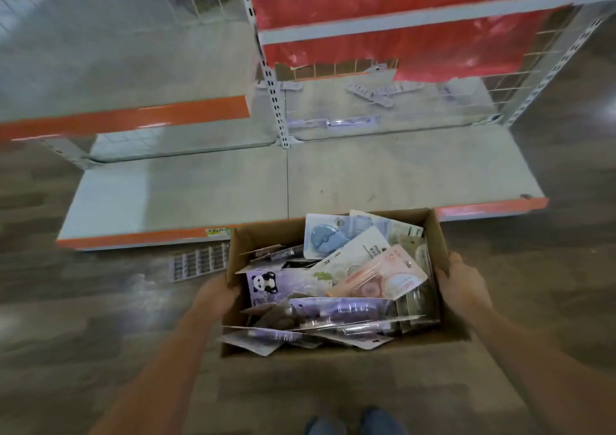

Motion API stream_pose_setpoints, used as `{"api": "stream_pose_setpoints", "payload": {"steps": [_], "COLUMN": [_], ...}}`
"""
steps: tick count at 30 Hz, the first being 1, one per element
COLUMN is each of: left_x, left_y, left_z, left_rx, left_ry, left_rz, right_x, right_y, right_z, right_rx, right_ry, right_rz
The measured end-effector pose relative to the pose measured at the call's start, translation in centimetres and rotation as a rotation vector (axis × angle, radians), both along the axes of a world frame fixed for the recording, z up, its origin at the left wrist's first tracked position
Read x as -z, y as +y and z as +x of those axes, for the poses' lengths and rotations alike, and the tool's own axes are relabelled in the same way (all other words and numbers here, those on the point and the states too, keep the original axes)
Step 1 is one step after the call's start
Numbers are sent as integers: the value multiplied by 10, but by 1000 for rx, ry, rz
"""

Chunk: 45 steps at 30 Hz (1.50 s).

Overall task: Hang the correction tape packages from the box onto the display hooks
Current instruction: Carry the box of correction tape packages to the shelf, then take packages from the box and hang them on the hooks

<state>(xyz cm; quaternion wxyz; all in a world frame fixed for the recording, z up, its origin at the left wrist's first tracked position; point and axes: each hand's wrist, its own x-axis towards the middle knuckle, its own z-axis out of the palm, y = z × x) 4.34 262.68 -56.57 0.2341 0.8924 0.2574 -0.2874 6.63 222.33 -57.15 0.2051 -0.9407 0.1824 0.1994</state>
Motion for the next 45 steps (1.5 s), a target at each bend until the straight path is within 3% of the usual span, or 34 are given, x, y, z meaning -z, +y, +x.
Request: {"api": "stream_pose_setpoints", "payload": {"steps": [7, 16, 22, 29, 33, 37, 42, 45], "left_x": [137, 251, 260, 263, 254, 250, 241, 239], "left_y": [1, 1, -1, 1, -4, -3, -13, -20], "left_z": [49, 92, 120, 97, 81, 68, 79, 89], "left_rx": [-29, -36, 98, 120, -12, 124, 383, 484], "left_ry": [-3, -109, -157, -188, -493, -715, -325, -177], "left_rz": [57, 88, 165, 163, 34, 199, 257, 341], "right_x": [134, 246, 265, 261, 249, 236, 231, 236], "right_y": [6, 11, 4, 2, 6, 11, 40, 48], "right_z": [43, 86, 116, 95, 79, 65, 67, 70], "right_rx": [9, 45, 6, 29, 60, -41, -124, -107], "right_ry": [-54, -133, -118, -94, -223, -447, -307, -278], "right_rz": [-7, 68, 10, 46, 140, 133, 293, 274]}}
